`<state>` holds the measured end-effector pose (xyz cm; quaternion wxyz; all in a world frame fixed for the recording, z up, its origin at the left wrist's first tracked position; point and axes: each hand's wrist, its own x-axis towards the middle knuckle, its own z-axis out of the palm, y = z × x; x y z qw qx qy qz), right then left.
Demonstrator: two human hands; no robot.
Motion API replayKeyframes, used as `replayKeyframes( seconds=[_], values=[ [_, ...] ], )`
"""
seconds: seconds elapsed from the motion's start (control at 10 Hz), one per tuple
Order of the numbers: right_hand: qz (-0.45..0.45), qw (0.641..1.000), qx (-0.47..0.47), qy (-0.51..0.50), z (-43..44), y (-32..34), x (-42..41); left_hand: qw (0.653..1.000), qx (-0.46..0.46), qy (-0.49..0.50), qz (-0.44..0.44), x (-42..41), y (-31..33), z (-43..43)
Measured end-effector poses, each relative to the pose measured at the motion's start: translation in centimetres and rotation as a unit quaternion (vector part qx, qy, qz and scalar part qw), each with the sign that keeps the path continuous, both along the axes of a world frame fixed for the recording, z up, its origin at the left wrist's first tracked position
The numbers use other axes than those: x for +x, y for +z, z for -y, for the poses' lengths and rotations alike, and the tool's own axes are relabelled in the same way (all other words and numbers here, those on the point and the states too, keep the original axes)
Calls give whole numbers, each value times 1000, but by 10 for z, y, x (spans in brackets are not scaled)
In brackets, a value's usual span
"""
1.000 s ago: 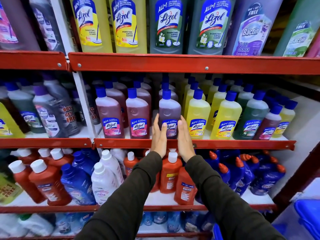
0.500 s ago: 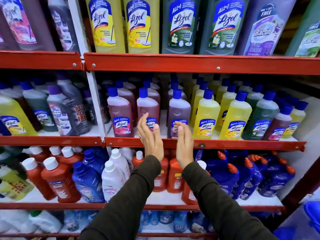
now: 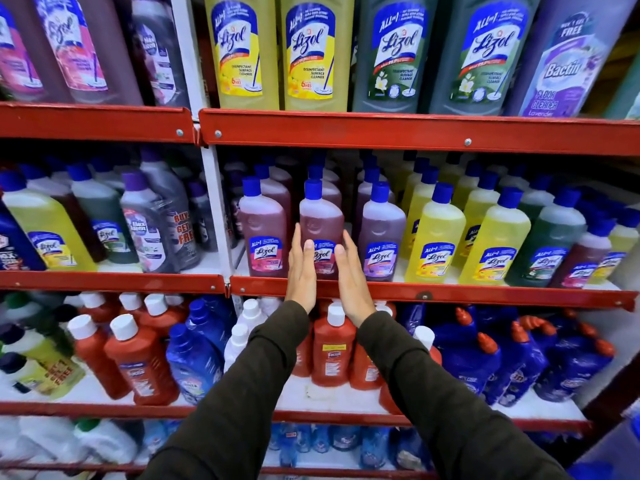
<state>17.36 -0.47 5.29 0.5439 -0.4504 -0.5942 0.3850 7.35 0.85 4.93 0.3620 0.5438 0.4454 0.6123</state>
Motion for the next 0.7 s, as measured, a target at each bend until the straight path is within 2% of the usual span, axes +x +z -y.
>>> replayKeyframes(
  seconds=[0.2,0.6,0.7],
  values=[
    [14,1000,0,-9,-1,-2,2,1000,-7,-4,-9,-3,0,-1],
    [52,997,-43,36,4,7,7,999,-41,-14,-26,-5,5,5],
    [64,996,-56,35,10,13,19,998,-30,44,-40,7,6,15]
  ],
)
